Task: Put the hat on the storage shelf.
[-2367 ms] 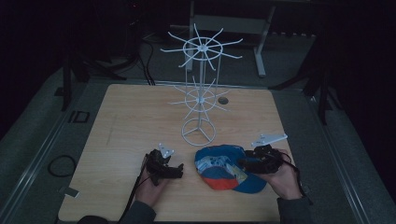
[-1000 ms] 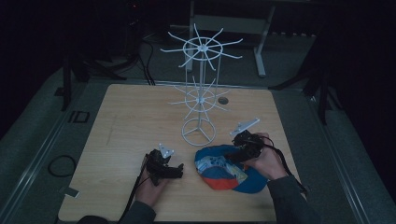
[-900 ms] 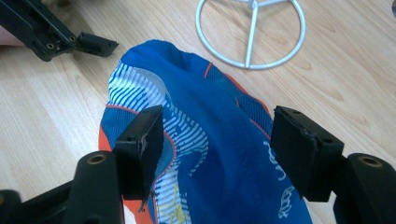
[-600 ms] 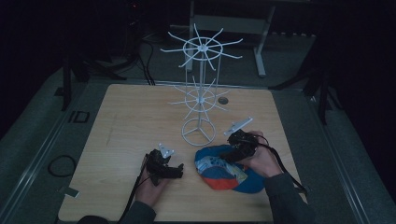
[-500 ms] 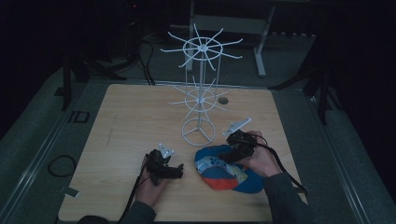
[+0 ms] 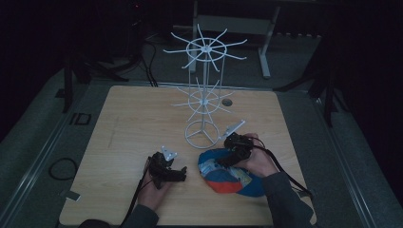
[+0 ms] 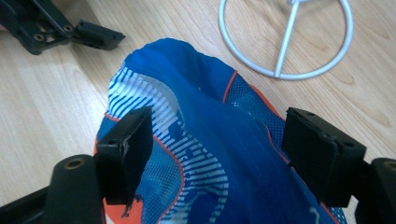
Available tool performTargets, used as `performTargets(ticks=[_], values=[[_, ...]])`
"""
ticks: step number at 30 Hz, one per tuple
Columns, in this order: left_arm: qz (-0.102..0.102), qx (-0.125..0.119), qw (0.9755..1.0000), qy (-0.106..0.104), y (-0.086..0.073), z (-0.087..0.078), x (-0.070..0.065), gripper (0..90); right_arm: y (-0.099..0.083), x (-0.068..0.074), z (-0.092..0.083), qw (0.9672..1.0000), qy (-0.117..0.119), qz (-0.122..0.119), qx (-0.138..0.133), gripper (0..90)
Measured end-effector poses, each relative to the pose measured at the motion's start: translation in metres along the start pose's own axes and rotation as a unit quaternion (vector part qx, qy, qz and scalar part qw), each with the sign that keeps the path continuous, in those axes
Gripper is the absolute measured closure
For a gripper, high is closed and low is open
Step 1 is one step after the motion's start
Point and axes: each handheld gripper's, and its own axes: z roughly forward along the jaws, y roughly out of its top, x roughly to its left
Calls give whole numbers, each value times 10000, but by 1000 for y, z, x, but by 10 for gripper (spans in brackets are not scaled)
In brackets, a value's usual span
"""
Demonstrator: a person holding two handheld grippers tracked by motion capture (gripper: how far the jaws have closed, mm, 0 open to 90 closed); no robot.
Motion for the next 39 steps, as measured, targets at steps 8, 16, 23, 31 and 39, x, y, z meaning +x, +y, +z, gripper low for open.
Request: performTargets(ticks=[8,16,23,31,39], values=[[0,0,10000,1,0,0,0,26,11,5,17,9993,41,-221,308,224],[1,2,10000,1,0,0,0,26,15,4,29,9980,98,-259,575,213],[2,-1,10000,2,0,0,0,26,14,4,38,9959,175,-336,824,265],[6,4,10000,3,0,0,0,26,14,3,48,9935,70,-273,1104,394],[2,1,10000,2,0,0,0,26,10,3,41,9934,50,-238,1121,767]])
